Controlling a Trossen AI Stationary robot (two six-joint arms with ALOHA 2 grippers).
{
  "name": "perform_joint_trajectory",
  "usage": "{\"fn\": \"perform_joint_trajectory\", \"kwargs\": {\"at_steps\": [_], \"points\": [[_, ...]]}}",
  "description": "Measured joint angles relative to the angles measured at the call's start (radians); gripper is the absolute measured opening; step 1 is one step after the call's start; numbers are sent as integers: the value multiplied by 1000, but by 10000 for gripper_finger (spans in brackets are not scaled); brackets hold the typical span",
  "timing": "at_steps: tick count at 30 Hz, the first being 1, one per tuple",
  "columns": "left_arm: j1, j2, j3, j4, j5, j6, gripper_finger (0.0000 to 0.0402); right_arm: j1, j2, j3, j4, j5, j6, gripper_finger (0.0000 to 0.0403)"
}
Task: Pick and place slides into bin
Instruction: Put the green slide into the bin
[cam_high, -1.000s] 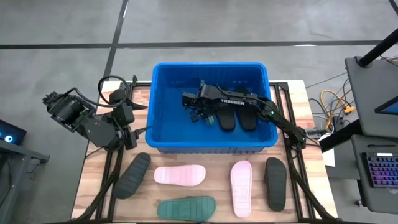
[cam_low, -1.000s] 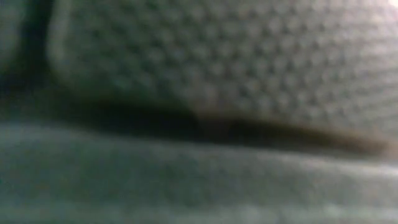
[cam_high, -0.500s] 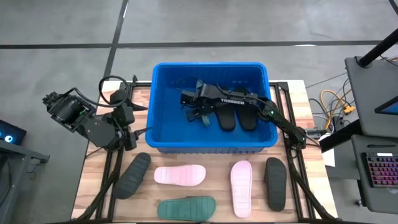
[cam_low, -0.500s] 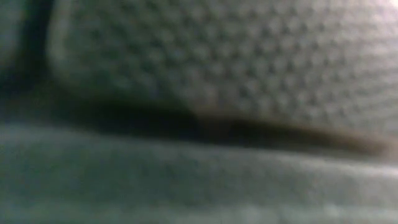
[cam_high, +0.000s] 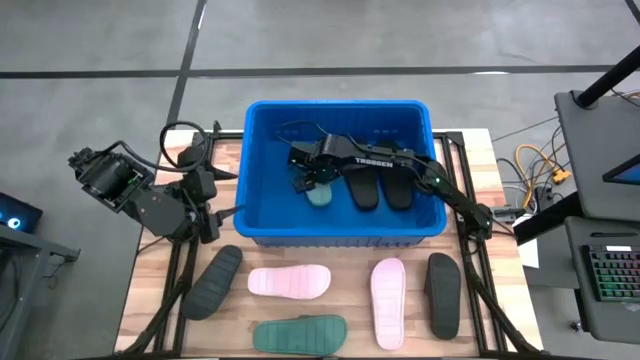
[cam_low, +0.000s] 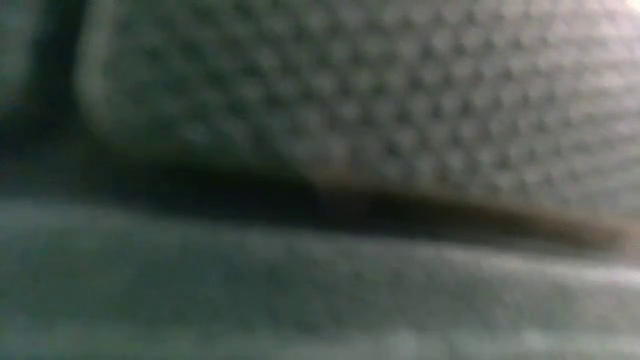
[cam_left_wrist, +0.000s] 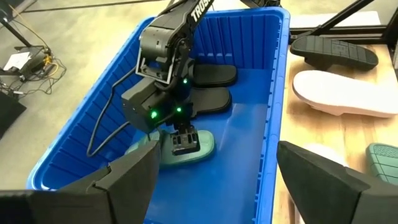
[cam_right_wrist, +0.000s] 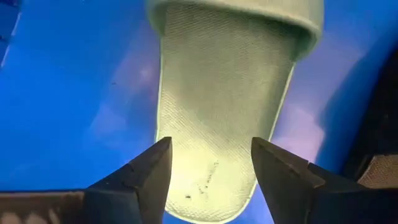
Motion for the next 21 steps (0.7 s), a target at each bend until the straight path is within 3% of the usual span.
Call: {"fn": "perform_joint_trajectory", "kwargs": {"at_steps": [13,21], "points": [[0,0,0,-4,20,2,306,0,-29,0,-7,-3,-16,210],[0,13,0,-3,132,18,306,4,-127,0,-37,-68,-67,210]]}}
